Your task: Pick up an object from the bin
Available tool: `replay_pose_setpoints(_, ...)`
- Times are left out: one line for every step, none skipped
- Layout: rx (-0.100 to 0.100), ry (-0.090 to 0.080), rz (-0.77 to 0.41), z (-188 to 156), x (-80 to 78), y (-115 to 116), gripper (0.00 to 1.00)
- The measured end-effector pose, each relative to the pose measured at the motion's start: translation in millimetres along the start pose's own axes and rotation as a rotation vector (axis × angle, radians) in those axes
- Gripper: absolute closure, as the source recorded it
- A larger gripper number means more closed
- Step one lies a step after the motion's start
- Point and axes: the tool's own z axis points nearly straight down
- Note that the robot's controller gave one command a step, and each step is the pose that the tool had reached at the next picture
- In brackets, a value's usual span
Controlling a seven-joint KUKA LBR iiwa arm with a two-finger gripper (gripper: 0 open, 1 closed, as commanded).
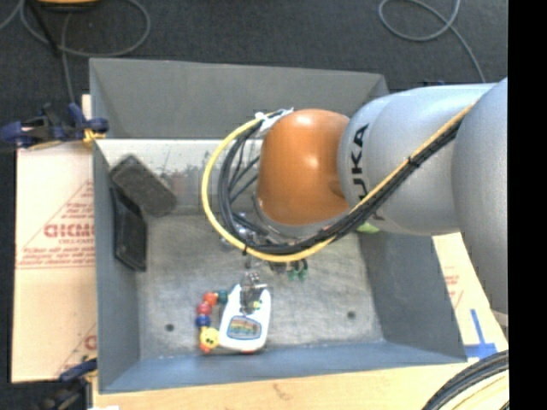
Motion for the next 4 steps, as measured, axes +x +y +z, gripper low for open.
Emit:
replay_pose_setpoints(-0.009,-0.023,0.084,84.0,4.3,0.8,1.00)
replay_pose_setpoints(-0.007,-0.038,0.085,85.2,1.6,-1.3,0.00)
replay_pose_setpoints(-0.006,-0.019,0.085,87.2,6.0,-1.3,1.00)
replay_pose_setpoints(-0.006,-0.019,0.086,87.3,6.0,-1.3,1.00)
